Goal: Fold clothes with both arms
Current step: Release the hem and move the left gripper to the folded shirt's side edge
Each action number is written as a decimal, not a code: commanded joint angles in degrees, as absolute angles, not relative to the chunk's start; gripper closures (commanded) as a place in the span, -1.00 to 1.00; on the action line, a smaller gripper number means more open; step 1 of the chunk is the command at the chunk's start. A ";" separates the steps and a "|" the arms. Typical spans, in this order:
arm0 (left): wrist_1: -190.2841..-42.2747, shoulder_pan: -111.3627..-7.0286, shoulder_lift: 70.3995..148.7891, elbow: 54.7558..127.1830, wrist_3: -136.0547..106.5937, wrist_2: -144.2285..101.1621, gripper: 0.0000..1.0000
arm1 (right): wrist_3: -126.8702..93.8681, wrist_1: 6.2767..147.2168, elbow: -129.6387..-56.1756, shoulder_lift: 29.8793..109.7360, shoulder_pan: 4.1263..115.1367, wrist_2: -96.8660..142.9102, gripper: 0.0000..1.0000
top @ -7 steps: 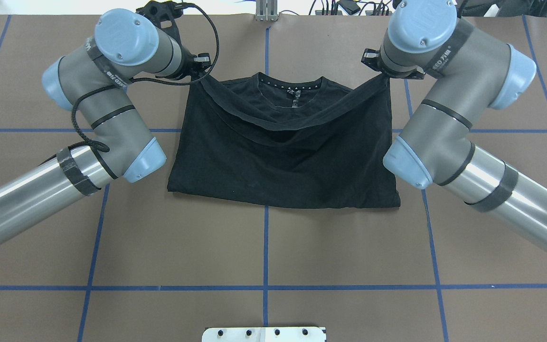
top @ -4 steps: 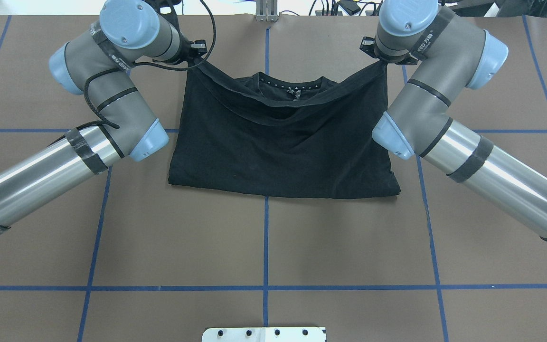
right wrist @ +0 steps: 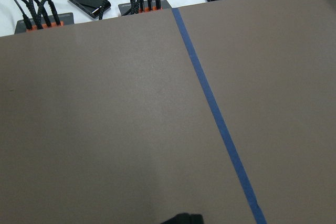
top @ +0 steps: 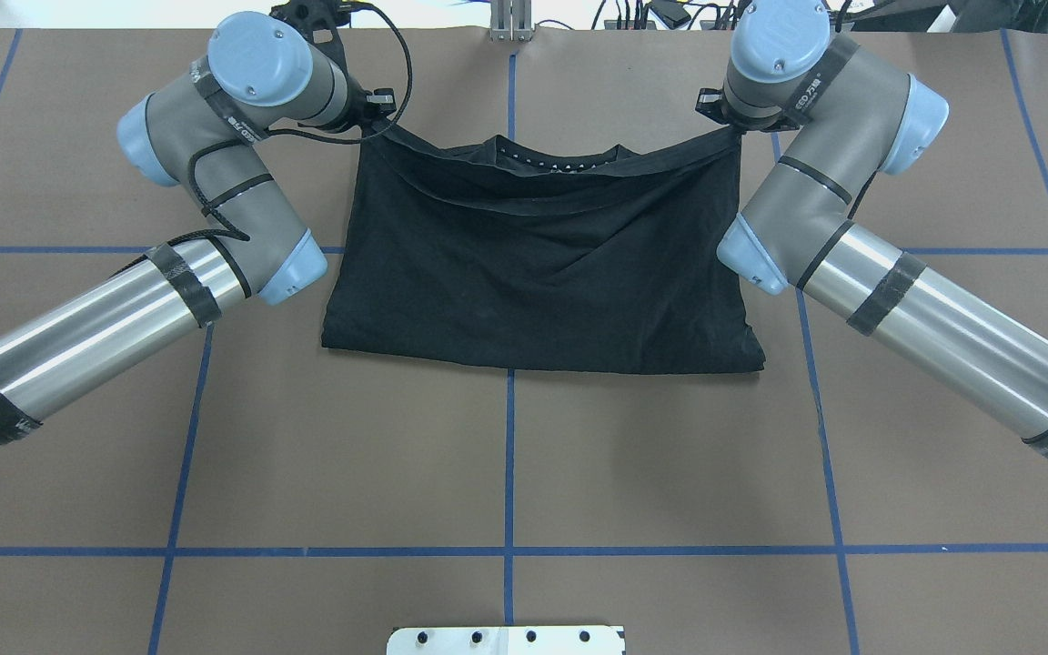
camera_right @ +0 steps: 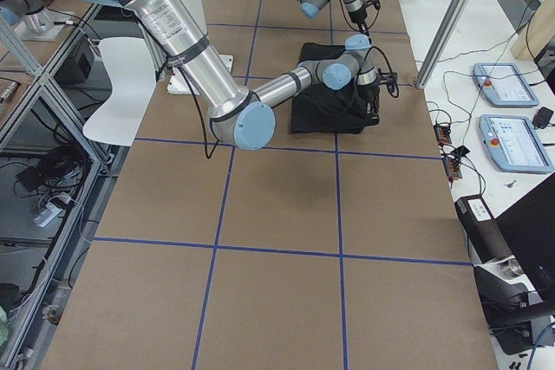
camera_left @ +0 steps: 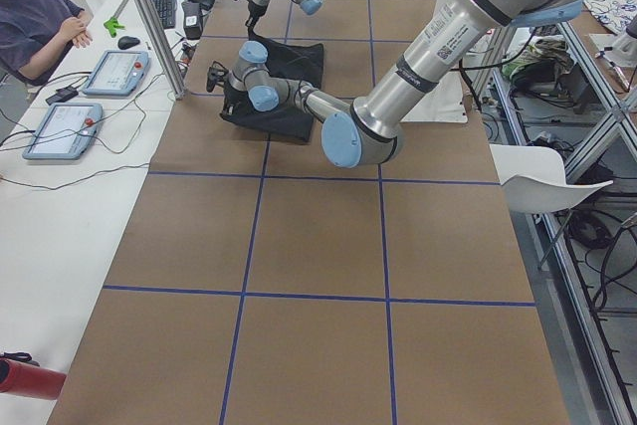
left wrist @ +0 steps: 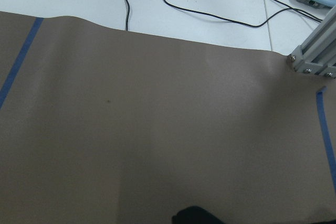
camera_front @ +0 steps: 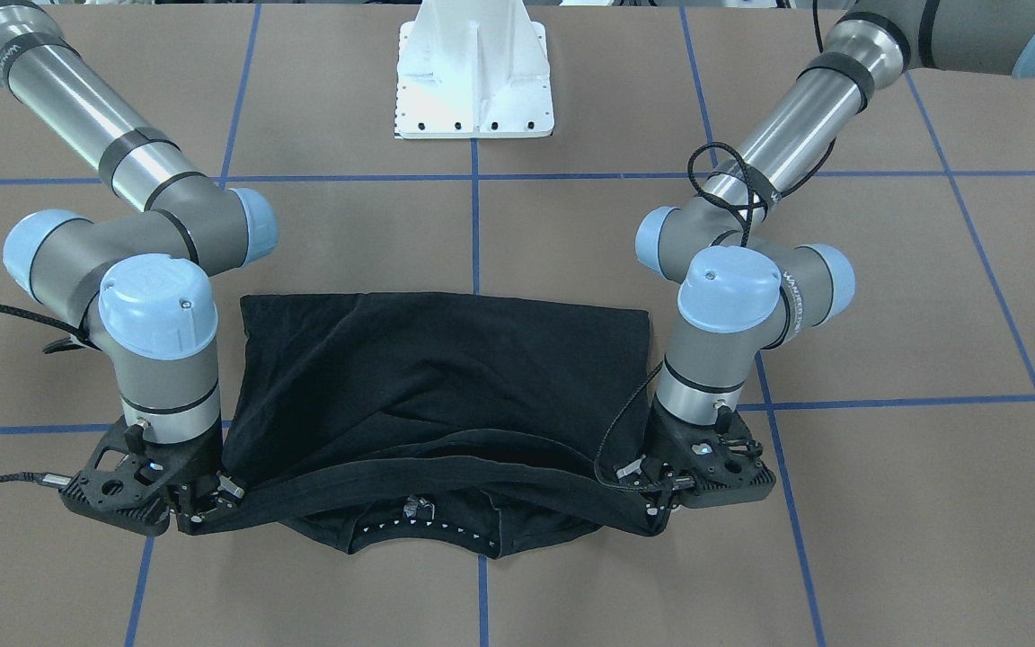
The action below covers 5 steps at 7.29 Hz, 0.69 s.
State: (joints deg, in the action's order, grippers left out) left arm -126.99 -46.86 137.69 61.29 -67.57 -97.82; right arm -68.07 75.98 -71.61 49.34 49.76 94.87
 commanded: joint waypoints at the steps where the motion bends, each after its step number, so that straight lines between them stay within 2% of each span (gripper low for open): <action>1: -127.88 -46.84 137.90 60.29 -67.67 -97.82 1.00 | -65.32 73.74 -69.00 49.74 49.66 94.92 1.00; 2: -127.88 -47.02 138.16 60.29 -67.68 -97.82 0.88 | -64.61 73.65 -68.99 49.75 49.92 94.92 1.00; 3: -128.05 -47.11 138.08 60.03 -66.28 -97.91 -0.95 | -64.25 73.65 -68.99 49.83 50.01 95.27 -0.56; 4: -131.19 -47.46 137.99 60.46 -61.75 -98.00 -1.00 | -60.68 73.22 -69.26 49.22 50.44 95.80 -1.00; 5: -132.00 -47.55 137.47 61.95 -60.13 -98.52 -1.00 | -57.43 73.21 -69.78 49.13 51.84 100.24 -1.00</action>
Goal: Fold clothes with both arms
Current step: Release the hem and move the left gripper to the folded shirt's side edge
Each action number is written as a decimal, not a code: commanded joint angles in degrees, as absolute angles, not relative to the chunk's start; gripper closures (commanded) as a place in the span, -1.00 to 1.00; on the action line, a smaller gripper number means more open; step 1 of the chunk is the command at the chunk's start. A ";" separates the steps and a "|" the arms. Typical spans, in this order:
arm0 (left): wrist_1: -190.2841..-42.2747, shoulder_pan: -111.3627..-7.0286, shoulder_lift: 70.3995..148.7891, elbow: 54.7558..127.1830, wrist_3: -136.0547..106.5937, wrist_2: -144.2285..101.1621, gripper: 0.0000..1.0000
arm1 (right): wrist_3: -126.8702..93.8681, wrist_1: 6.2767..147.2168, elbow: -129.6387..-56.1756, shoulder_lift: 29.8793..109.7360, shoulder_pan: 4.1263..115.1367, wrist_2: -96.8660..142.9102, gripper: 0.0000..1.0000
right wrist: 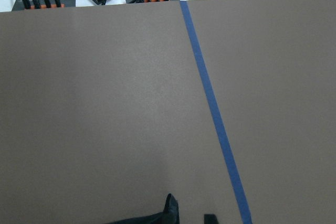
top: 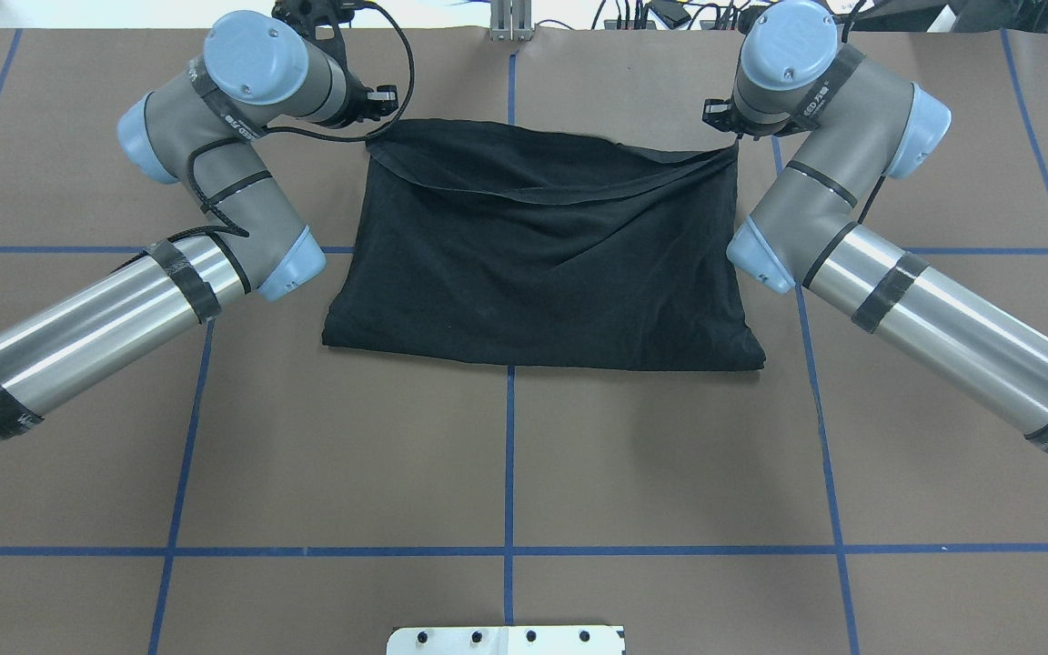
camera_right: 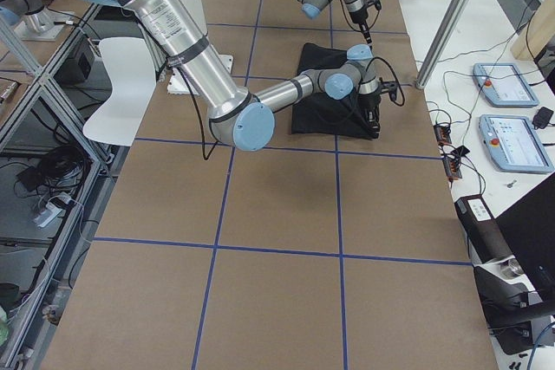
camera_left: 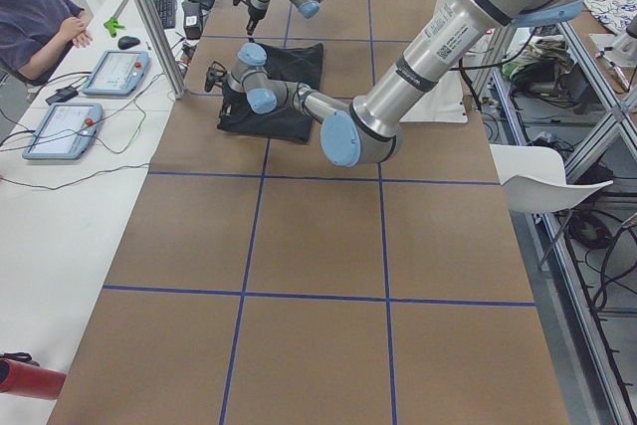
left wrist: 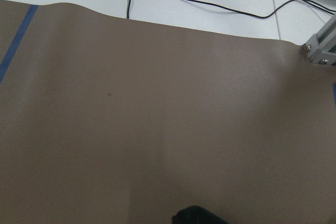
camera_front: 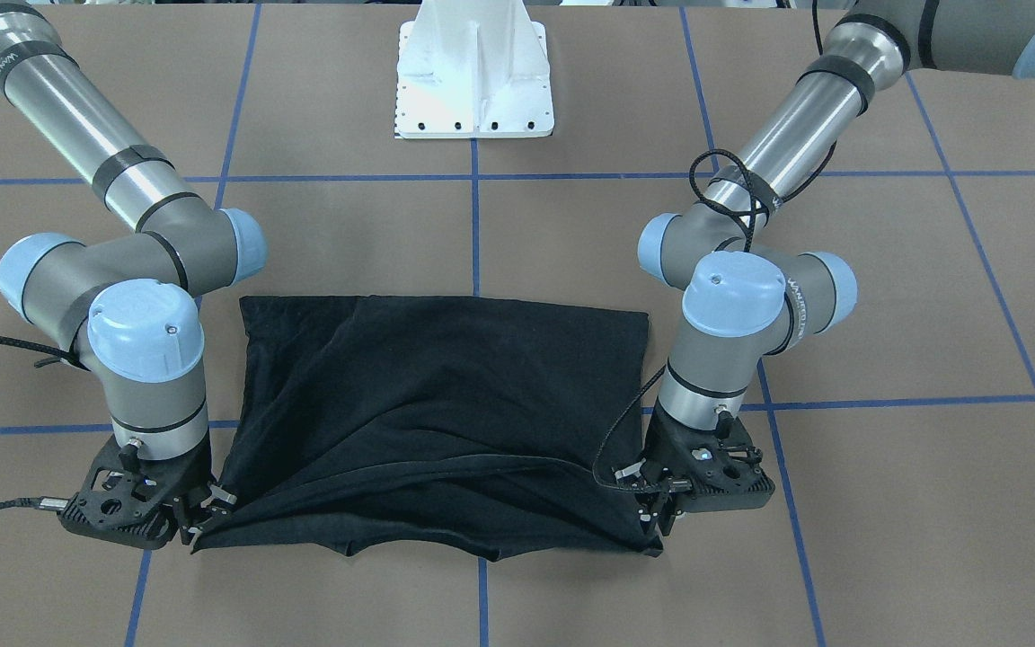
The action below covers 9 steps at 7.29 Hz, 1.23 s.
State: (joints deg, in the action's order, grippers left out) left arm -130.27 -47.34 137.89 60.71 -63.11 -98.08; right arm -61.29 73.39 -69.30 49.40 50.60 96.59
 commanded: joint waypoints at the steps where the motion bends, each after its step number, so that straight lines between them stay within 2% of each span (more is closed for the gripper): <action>1: -131.58 -47.46 135.20 66.40 -60.12 -98.79 -1.00 | -54.43 73.13 -72.31 49.91 52.64 104.55 -1.00; 3: -132.10 -46.07 121.98 82.62 -60.64 -101.24 -1.00 | -54.14 73.13 -80.03 54.65 52.47 105.11 -1.00; 4: -132.19 -42.05 117.03 86.97 -60.99 -100.81 -1.00 | -54.84 73.13 -81.90 56.06 52.21 105.03 -1.00; 9: -131.93 -33.49 114.97 88.77 -66.80 -98.26 -1.00 | -55.02 73.13 -84.20 57.13 51.77 104.94 -1.00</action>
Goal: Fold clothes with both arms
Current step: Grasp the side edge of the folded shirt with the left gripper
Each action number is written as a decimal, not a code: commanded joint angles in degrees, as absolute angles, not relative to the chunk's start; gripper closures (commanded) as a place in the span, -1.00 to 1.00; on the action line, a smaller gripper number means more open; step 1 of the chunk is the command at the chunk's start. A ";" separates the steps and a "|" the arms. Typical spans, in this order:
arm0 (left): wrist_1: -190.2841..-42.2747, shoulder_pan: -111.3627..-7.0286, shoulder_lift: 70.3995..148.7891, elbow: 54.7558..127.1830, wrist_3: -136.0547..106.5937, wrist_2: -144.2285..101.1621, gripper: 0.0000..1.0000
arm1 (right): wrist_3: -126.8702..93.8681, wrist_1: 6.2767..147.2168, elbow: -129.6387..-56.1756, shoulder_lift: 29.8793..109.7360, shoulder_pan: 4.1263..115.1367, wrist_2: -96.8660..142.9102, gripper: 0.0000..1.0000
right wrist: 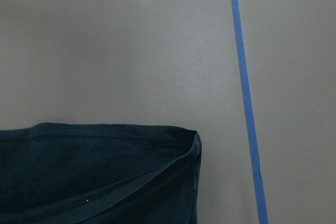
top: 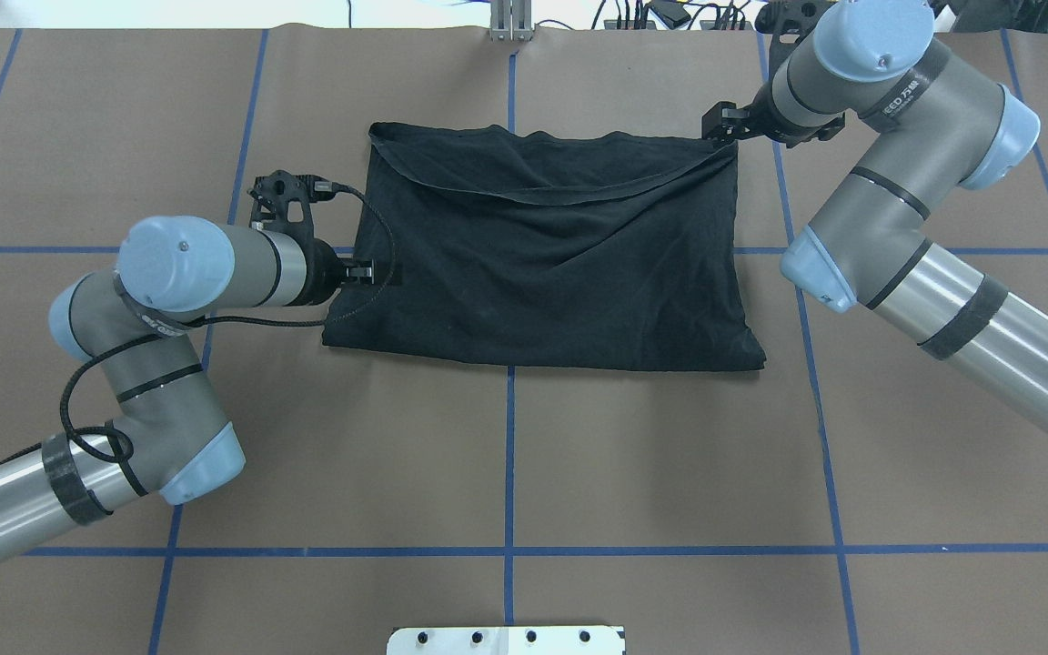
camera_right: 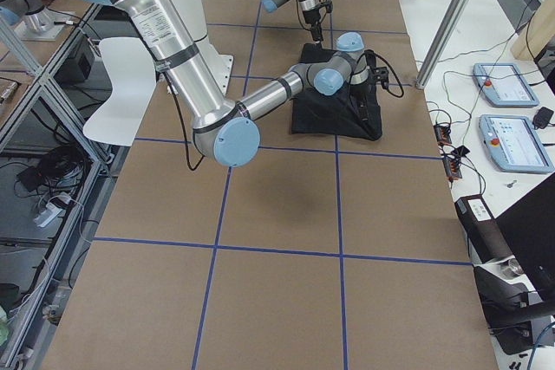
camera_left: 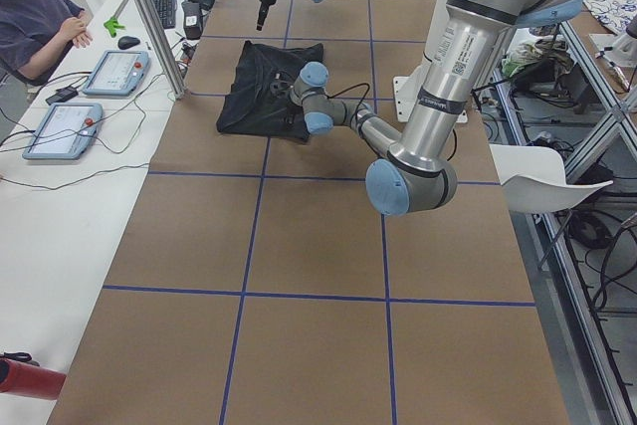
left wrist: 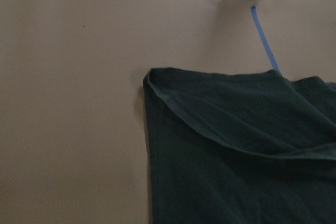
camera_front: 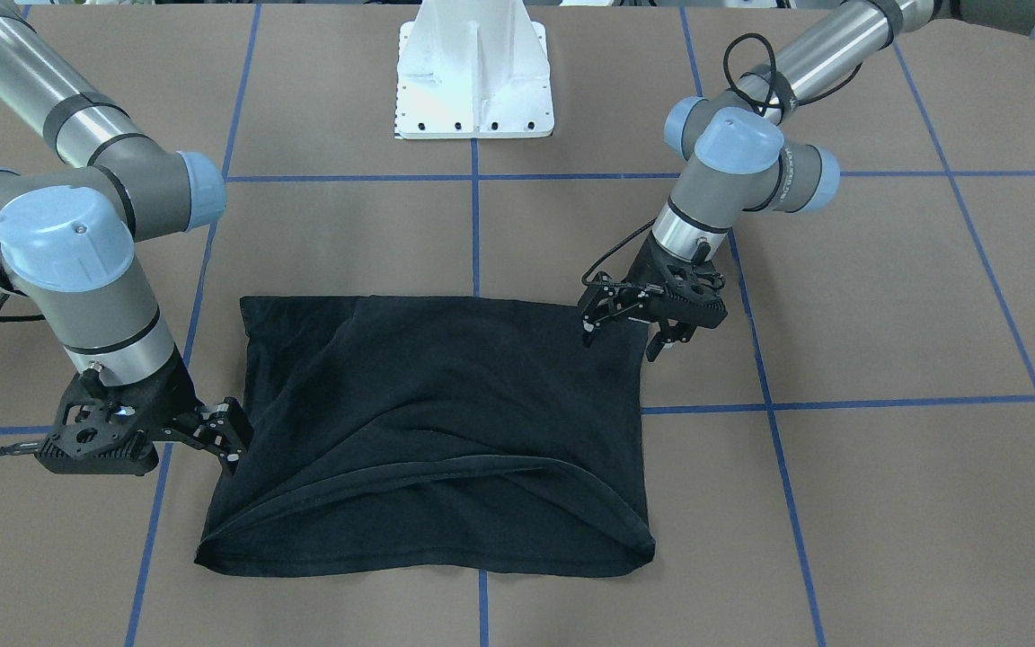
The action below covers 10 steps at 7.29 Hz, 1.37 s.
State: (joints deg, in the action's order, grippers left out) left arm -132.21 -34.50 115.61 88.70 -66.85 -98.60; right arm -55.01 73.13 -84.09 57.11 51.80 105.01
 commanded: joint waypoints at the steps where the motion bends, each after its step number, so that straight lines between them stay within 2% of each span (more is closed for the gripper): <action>1: -131.84 -33.49 113.83 88.77 -66.54 -98.26 -1.00 | -55.02 73.13 -84.20 57.13 51.77 104.94 -1.00; 5: -131.84 -33.49 110.48 91.14 -64.60 -98.70 -1.00 | -55.63 73.13 -84.29 57.22 51.33 104.77 -1.00; 6: -131.84 -33.40 110.57 91.23 -64.69 -98.70 -0.90 | -55.55 73.13 -84.29 57.22 51.33 104.77 -1.00; 7: -131.84 -32.96 110.39 91.67 -64.69 -98.61 -0.68 | -55.63 73.13 -84.20 57.22 51.33 104.77 -1.00; 8: -131.75 -32.35 110.30 91.58 -64.69 -98.70 -0.37 | -55.63 73.13 -84.20 57.22 51.33 104.77 -1.00; 10: -131.75 -30.68 110.22 91.67 -64.77 -98.70 -0.36 | -55.63 73.13 -84.20 57.56 51.24 104.68 -1.00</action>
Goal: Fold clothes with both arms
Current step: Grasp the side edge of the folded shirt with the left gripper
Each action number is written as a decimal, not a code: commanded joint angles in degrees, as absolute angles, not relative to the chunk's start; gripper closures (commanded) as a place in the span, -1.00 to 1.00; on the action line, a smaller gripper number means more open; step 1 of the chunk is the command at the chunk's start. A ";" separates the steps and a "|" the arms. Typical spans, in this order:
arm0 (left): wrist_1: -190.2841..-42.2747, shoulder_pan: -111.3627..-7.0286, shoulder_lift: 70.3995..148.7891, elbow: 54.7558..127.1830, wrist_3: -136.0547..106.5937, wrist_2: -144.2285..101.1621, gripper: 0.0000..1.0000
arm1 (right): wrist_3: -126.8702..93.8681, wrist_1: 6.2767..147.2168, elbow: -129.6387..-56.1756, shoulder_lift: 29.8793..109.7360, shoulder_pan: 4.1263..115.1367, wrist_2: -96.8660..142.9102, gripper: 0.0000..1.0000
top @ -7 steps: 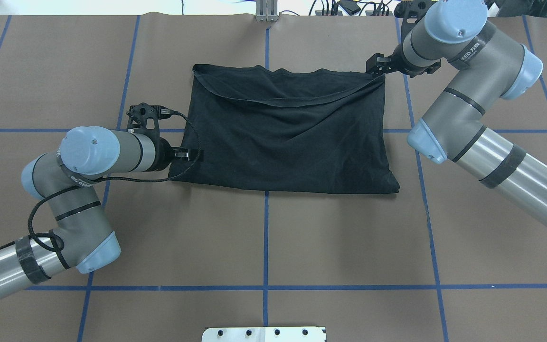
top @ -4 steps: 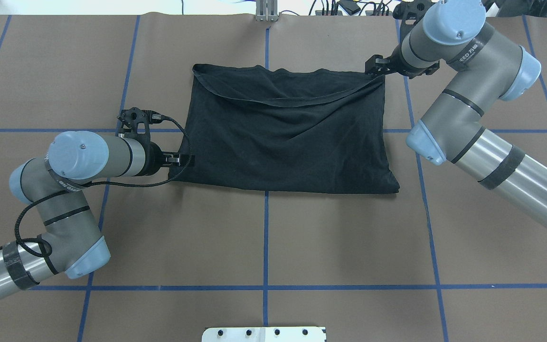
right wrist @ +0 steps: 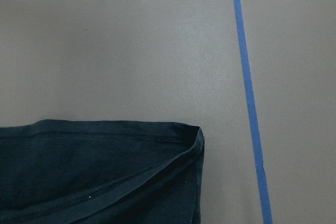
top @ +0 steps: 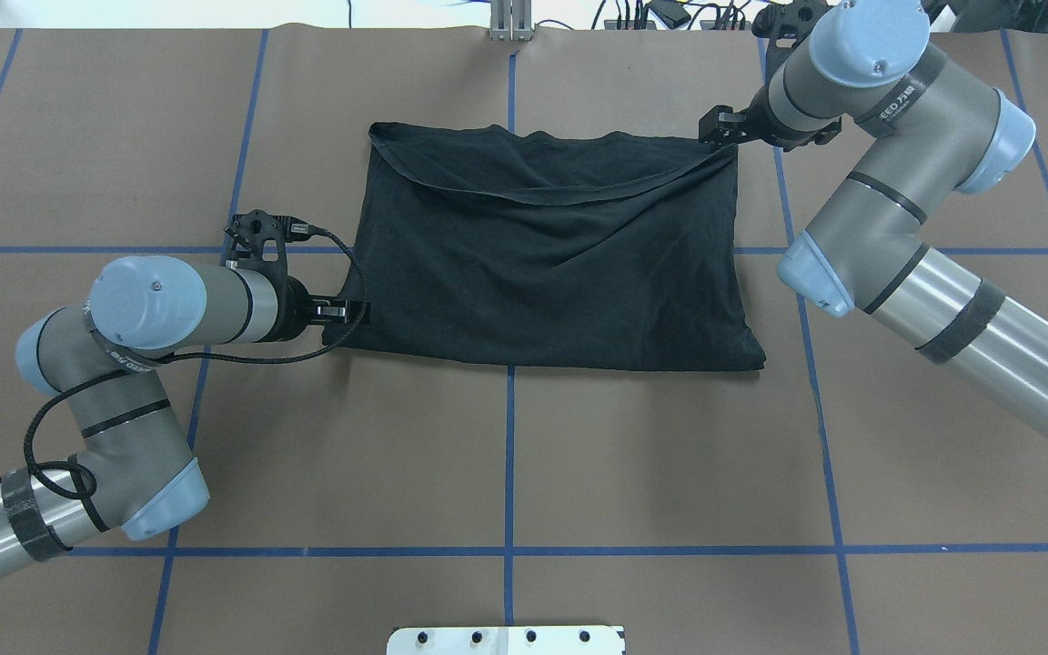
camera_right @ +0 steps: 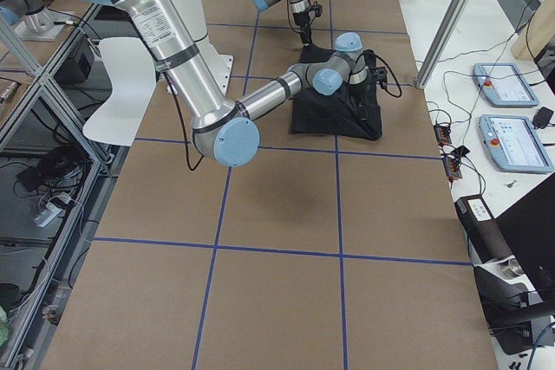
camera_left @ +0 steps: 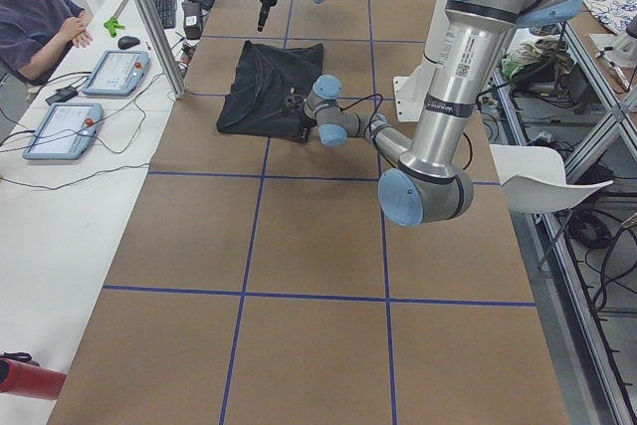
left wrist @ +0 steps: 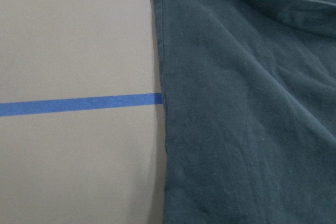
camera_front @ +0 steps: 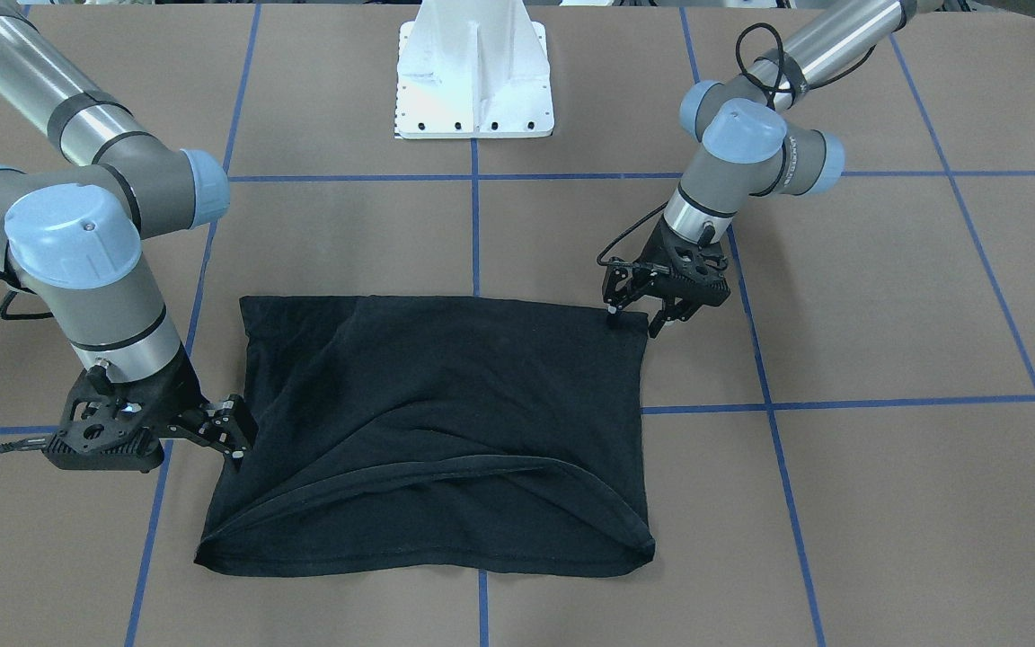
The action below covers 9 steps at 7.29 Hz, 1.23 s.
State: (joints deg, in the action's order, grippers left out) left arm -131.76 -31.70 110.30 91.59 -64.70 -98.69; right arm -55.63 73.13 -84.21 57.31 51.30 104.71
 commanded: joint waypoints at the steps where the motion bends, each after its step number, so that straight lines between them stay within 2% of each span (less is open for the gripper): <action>1: -131.75 -30.06 110.21 91.67 -64.86 -98.70 -0.36 | -55.55 73.13 -84.11 57.66 51.24 104.68 -1.00; 2: -131.75 -29.88 110.21 91.76 -64.95 -98.70 -0.26 | -55.55 73.13 -84.11 57.74 51.33 104.68 -1.00; 3: -131.75 -29.97 110.21 91.93 -65.30 -98.79 0.53 | -55.55 73.13 -84.20 57.66 51.33 104.68 -1.00; 4: -131.75 -29.97 110.13 92.02 -65.39 -98.70 1.00 | -55.63 73.13 -84.20 57.66 51.24 104.68 -1.00; 7: -125.90 -32.32 107.50 98.41 -64.08 -100.79 1.00 | -55.63 73.13 -84.29 57.66 50.98 104.59 -1.00; 9: -123.58 -39.60 107.84 96.70 -51.22 -100.99 1.00 | -56.24 73.13 -84.37 57.57 50.37 104.68 -1.00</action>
